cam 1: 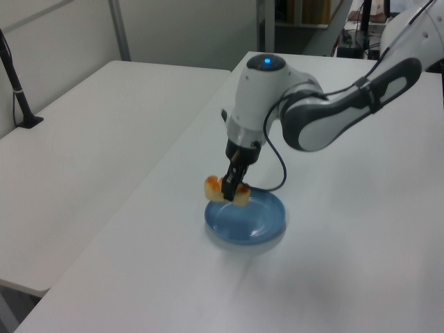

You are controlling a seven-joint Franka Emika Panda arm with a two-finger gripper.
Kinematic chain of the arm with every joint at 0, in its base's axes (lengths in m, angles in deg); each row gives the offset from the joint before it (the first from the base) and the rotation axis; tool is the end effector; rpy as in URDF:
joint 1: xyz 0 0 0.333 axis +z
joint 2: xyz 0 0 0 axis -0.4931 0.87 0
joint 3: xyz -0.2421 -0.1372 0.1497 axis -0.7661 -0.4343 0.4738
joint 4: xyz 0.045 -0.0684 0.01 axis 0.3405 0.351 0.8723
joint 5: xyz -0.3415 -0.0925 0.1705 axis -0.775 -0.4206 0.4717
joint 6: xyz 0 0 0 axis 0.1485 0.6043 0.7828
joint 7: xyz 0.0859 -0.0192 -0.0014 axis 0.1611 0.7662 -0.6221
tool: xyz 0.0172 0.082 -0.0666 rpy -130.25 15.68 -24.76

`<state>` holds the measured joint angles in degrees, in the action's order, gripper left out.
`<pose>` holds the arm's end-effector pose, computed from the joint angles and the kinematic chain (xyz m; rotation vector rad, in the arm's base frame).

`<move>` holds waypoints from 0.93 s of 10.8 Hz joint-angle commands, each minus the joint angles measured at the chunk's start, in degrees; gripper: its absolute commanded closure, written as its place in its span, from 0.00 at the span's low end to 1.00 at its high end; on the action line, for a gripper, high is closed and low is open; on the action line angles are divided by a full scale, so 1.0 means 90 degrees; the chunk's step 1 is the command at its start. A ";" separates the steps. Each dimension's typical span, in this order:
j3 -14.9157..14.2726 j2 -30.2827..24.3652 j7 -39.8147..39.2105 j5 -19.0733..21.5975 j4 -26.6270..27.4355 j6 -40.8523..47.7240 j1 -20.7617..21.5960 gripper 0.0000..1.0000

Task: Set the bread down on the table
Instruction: 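Lift the bread off the plate and lower it onto the bare table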

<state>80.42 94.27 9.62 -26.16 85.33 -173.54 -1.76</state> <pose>0.6559 0.3228 0.3730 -3.1015 -0.0519 -0.4325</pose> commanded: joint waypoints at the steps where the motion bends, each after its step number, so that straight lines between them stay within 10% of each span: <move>1: -0.0086 -0.0374 -0.0461 -0.0093 0.0300 0.0448 -0.0439 0.65; 8: -0.0077 -0.0736 -0.2405 -0.0093 0.1316 0.0617 -0.2333 0.62; 10: -0.0077 -0.0706 -0.2641 -0.0093 0.1326 0.0617 -0.2627 0.40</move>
<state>79.35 90.33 -11.81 -26.34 94.48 -168.52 -23.41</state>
